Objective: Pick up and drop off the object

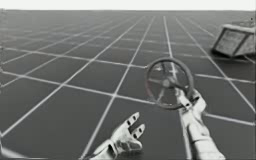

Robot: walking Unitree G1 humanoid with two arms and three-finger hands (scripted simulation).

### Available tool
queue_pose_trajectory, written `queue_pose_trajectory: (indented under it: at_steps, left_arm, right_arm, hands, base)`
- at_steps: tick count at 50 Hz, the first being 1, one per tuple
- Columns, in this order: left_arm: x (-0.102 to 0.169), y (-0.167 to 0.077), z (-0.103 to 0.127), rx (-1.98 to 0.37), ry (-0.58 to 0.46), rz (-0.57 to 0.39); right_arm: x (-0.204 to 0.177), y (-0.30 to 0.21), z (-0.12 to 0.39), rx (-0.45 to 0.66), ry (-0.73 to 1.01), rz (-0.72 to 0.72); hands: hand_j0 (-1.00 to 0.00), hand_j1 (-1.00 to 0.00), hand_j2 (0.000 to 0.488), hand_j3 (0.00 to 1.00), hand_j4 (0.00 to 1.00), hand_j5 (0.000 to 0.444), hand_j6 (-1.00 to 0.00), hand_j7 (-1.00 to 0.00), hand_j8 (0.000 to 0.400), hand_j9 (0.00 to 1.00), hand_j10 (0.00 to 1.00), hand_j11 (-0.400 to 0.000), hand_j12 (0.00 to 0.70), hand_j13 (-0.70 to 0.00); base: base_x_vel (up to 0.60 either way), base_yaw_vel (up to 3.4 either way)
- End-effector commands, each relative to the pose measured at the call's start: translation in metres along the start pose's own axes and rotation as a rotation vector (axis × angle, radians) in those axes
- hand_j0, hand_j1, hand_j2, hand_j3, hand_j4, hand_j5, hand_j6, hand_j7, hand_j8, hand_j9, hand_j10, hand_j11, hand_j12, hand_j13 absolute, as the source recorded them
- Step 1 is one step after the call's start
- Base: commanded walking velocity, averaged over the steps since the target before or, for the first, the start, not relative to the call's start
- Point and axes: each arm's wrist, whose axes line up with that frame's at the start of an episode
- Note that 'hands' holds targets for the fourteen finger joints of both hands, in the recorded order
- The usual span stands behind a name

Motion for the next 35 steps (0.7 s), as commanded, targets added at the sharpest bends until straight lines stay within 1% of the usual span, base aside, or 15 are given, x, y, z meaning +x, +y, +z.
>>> queue_pose_trajectory:
  at_steps: [1, 35]
  left_arm:
    - [0.002, -0.0048, 0.0013, 0.016, 0.004, -0.009]
    - [0.002, -0.0048, 0.0013, 0.016, 0.004, -0.009]
  right_arm:
    - [0.0015, -0.0024, 0.0097, 0.031, -0.032, 0.003]
    - [0.0015, -0.0024, 0.0097, 0.031, -0.032, 0.003]
  hands:
    - [0.0, 0.0, 0.0, 1.0, 1.0, 0.0, 0.0, 0.0, 0.0, 1.0, 1.0, -0.4, 0.0, -0.7]
    - [0.0, 0.0, 0.0, 1.0, 1.0, 0.0, 0.0, 0.0, 0.0, 1.0, 1.0, -0.4, 0.0, -0.7]
  base:
    - [0.58, 0.03]
    - [0.59, 0.02]
